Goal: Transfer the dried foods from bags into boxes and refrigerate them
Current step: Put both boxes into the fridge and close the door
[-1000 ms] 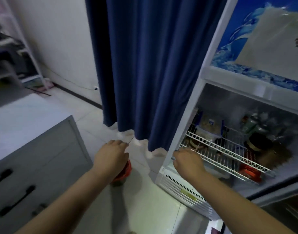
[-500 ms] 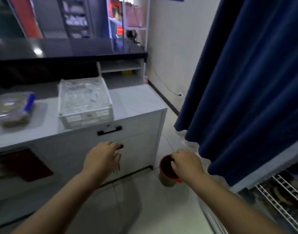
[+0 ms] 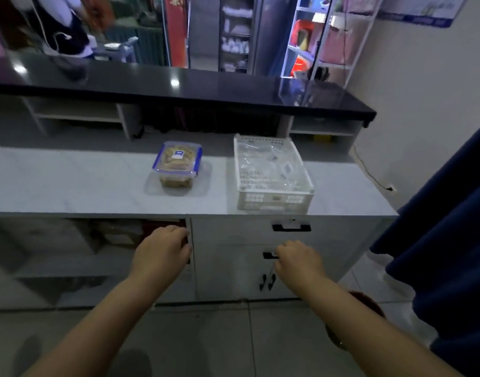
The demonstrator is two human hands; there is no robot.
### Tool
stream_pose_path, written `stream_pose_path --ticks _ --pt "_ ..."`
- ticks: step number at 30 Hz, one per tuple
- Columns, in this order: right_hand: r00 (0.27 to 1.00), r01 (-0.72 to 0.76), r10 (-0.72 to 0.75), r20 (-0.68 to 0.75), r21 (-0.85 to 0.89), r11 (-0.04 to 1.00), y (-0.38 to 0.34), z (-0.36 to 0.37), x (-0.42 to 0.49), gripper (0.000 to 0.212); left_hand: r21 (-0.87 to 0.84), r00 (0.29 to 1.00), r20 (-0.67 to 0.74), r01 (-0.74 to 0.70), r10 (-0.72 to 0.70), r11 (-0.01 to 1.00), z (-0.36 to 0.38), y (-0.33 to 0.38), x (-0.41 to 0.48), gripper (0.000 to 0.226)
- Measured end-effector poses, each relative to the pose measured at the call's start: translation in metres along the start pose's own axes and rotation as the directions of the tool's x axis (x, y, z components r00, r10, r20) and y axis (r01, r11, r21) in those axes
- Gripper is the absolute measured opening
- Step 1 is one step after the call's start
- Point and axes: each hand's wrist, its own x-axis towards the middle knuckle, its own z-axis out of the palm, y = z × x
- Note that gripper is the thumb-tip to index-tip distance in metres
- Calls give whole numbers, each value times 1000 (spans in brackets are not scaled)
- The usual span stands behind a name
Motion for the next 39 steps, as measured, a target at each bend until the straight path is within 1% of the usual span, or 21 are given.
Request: stream_pose_path --ticks 5,8,11,17,23,29,34,37,39 --pt "998 57 -57 -2 24 998 -73 -2 47 29 -22 998 -10 64 -64 998 -15 -74 21 36" --pt "996 87 -87 3 41 995 -106 -4 73 28 -43 996 -9 89 -90 995 -19 -104 37 35" --pt "994 110 -110 0 54 993 -122 -11 93 29 -62 993 -17 114 -115 992 -21 -117 54 33" --pt "986 163 -161 -45 42 986 -130 -19 159 29 -68 984 -10 177 -178 982 -13 -132 103 36" --pt "979 192 -182 -96 102 976 -123 -22 245 30 -19 980 -17 199 -199 980 -9 -140 173 38" --pt "965 248 -228 -130 158 956 -112 -39 331 29 -38 976 -39 213 -215 976 -5 -136 249 36" --pt "972 234 -220 -89 227 945 -114 -38 383 29 -62 959 23 284 -284 957 12 -144 290 37" --pt "982 187 -187 -30 307 933 -119 -30 398 30 -61 946 85 319 -313 946 20 -151 307 40" --pt "986 153 -165 4 343 927 -124 -26 406 34 -64 934 130 342 -332 937 25 -155 319 45"
